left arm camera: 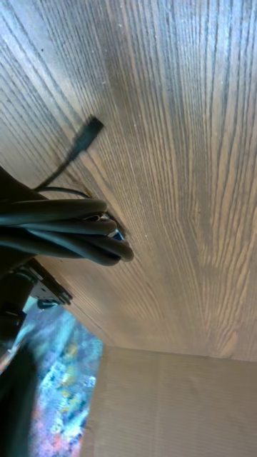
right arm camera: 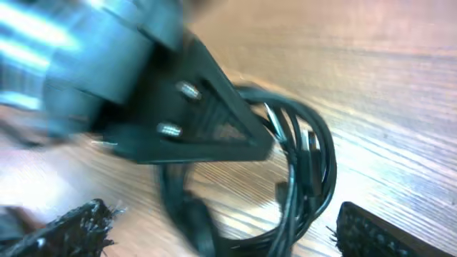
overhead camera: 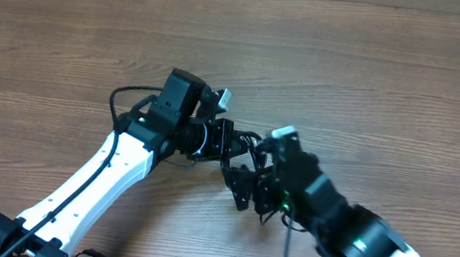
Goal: Untangle cables
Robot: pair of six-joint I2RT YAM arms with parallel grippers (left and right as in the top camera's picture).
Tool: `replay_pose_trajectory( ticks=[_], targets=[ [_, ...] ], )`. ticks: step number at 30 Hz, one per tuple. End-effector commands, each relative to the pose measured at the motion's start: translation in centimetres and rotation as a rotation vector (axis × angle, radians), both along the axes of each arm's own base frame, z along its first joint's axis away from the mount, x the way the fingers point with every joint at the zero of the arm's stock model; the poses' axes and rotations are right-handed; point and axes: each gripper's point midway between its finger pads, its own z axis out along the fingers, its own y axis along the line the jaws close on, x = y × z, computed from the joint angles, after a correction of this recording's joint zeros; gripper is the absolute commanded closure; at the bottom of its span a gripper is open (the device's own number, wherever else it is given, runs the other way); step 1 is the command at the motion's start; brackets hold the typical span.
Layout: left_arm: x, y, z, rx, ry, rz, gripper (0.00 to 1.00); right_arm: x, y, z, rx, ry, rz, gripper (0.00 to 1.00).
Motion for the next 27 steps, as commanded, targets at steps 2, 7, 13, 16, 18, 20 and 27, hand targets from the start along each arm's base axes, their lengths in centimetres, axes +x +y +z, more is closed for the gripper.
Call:
replay_pose_trajectory(
  ticks=[2, 7, 13, 16, 18, 20, 27],
  targets=[
    [0.3, 0.1, 0.2, -0.011, 0.026, 0.037, 0.96, -1.4, -1.5, 6.0, 0.155, -0.077, -0.025, 0.0],
    [0.6, 0.3, 0.0, -0.003, 0.069, 0.095, 0.96, -3.7, -4.5, 8.3, 0.322, -0.008, -0.132, 0.0],
    [1.5, 1.2, -0.7, 0.024, 0.166, 0.257, 0.96, -7.2, -4.8, 5.7, 0.421, 0.327, -0.201, 0.0],
    [1.6, 1.5, -0.9, 0.014, 0.264, 0.366, 0.95, -8.5, -3.4, 4.5, 0.437, 0.465, -0.173, 0.0],
    [1.6, 1.6, -1.1, -0.004, 0.363, 0.458, 0.95, -8.3, -3.0, 3.5, 0.426, 0.517, -0.201, 0.0],
    [1.2, 1.8, -1.4, -0.016, 0.481, 0.557, 0.96, -8.1, -2.7, 1.9, 0.41, 0.588, -0.258, 0.0],
    [-1.2, 3.2, -3.2, 0.059, 0.728, 0.74, 0.94, -7.1, -1.9, -4.0, 0.297, 0.792, -0.483, 0.19]
  ],
)
